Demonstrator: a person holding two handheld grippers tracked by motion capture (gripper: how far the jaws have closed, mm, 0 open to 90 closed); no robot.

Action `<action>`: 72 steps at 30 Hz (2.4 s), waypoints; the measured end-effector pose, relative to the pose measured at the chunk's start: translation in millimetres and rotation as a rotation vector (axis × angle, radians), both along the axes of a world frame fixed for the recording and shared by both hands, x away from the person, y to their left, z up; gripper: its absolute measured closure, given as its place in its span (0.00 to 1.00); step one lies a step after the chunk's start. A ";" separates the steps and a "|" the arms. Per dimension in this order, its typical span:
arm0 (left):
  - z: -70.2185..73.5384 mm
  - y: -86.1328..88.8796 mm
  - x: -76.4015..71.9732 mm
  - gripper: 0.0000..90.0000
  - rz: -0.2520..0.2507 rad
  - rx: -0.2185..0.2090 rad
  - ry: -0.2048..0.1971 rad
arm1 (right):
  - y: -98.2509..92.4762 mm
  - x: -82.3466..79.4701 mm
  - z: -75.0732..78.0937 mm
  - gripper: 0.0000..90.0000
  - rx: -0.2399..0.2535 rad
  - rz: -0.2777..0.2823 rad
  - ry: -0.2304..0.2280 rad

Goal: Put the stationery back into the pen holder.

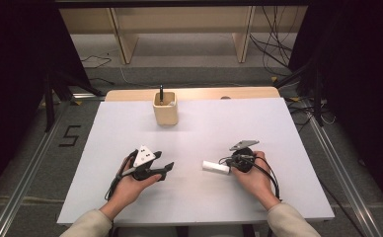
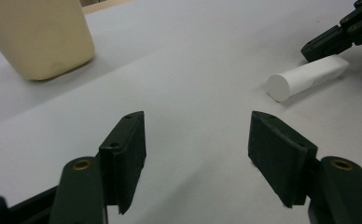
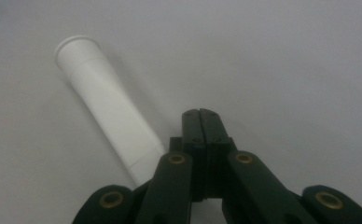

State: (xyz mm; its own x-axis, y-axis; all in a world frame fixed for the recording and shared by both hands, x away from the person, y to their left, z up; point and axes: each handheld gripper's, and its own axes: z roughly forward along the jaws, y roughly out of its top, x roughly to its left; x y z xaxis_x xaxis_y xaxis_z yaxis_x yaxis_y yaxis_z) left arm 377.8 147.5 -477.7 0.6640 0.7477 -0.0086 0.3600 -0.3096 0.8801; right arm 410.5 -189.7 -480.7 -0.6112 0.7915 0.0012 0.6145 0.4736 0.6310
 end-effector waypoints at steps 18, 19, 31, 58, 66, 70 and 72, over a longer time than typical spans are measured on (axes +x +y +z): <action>2.8 21.2 -12.8 0.38 -0.004 0.014 0.025 | 4.7 11.0 29.5 0.65 -0.069 0.276 -0.046; 2.7 22.1 -13.3 0.38 -0.003 0.014 0.026 | 5.2 11.1 30.7 0.63 -0.067 0.289 -0.038; 1.4 28.0 -16.7 0.37 0.001 0.008 0.035 | 19.8 15.2 21.4 0.58 -0.099 0.416 0.048; 0.2 25.0 -16.4 0.37 -0.011 0.018 0.035 | 29.9 20.6 10.4 0.71 -0.148 0.473 0.072; 0.3 24.6 -16.6 0.37 -0.013 0.018 0.034 | 29.1 20.7 10.1 0.73 -0.146 0.482 0.073; 0.3 24.5 -16.6 0.37 -0.013 0.018 0.034 | 28.7 20.7 9.8 0.74 -0.144 0.491 0.071; 0.2 24.5 -16.6 0.37 -0.014 0.019 0.034 | 28.4 20.6 9.8 0.75 -0.145 0.499 0.071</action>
